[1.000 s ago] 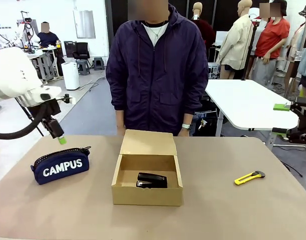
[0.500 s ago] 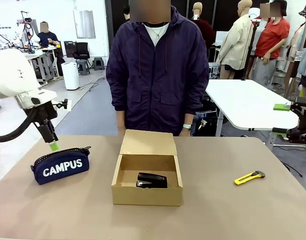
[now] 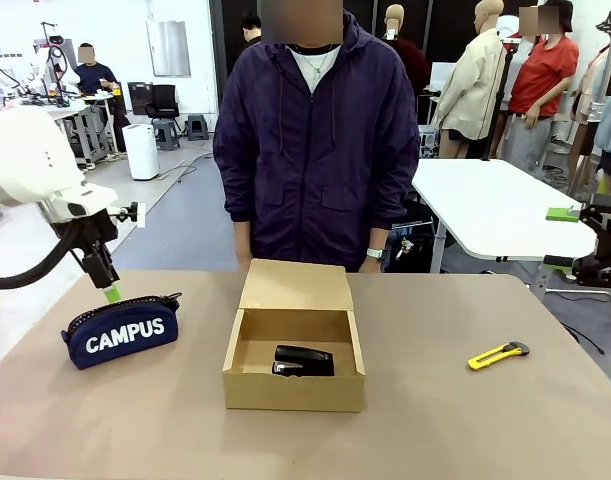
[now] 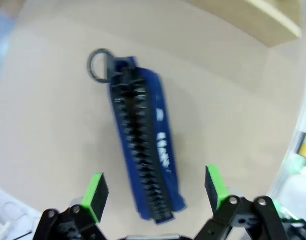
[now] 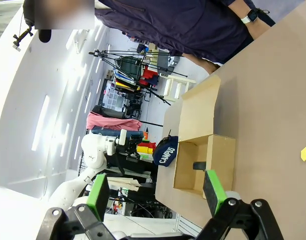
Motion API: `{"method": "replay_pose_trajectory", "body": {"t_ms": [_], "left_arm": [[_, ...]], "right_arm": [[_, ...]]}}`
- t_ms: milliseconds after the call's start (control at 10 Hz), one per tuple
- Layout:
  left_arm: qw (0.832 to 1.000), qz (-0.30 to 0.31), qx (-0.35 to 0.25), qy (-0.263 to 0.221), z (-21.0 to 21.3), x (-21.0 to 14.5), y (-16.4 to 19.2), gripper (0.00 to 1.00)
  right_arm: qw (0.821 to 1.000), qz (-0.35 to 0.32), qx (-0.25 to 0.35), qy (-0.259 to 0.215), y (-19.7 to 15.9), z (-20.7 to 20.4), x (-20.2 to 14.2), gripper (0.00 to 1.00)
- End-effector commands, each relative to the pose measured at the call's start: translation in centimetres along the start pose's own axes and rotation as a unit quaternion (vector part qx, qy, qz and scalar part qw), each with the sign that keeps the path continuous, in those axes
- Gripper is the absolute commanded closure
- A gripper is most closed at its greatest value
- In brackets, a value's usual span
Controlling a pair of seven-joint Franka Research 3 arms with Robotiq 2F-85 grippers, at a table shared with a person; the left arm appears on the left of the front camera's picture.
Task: Pack the items into the box.
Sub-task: Pick up the item indicated by the person and place it inside the Mailer Box.
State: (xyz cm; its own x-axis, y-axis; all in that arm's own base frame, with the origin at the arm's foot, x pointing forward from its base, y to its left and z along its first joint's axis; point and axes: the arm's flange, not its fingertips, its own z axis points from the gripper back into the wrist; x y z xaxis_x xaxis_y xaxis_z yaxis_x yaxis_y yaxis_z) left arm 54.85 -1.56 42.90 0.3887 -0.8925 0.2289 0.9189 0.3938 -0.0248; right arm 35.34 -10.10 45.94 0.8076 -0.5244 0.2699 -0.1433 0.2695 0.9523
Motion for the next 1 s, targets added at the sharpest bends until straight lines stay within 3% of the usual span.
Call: {"method": "replay_pose_trajectory", "body": {"t_ms": [0,300,800,900], "left_arm": [[0.997,-0.038,0.058,0.015,-2.6,-0.6,0.4,0.00],[0.994,-0.084,0.046,0.043,-5.7,-0.5,0.7,0.00],[0.994,-0.093,-0.010,0.052,-9.0,-1.2,1.0,0.00],[0.994,-0.088,-0.021,0.056,-9.1,-1.3,1.0,0.58]], "right_arm": [[1.000,-0.001,-0.004,0.006,0.2,0.2,0.0,0.00],[1.000,-0.001,-0.004,0.006,0.2,0.2,0.0,0.00],[1.000,-0.001,-0.004,0.006,0.2,0.2,0.0,0.00],[1.000,-0.001,-0.004,0.006,0.2,0.2,0.0,0.00]]}}
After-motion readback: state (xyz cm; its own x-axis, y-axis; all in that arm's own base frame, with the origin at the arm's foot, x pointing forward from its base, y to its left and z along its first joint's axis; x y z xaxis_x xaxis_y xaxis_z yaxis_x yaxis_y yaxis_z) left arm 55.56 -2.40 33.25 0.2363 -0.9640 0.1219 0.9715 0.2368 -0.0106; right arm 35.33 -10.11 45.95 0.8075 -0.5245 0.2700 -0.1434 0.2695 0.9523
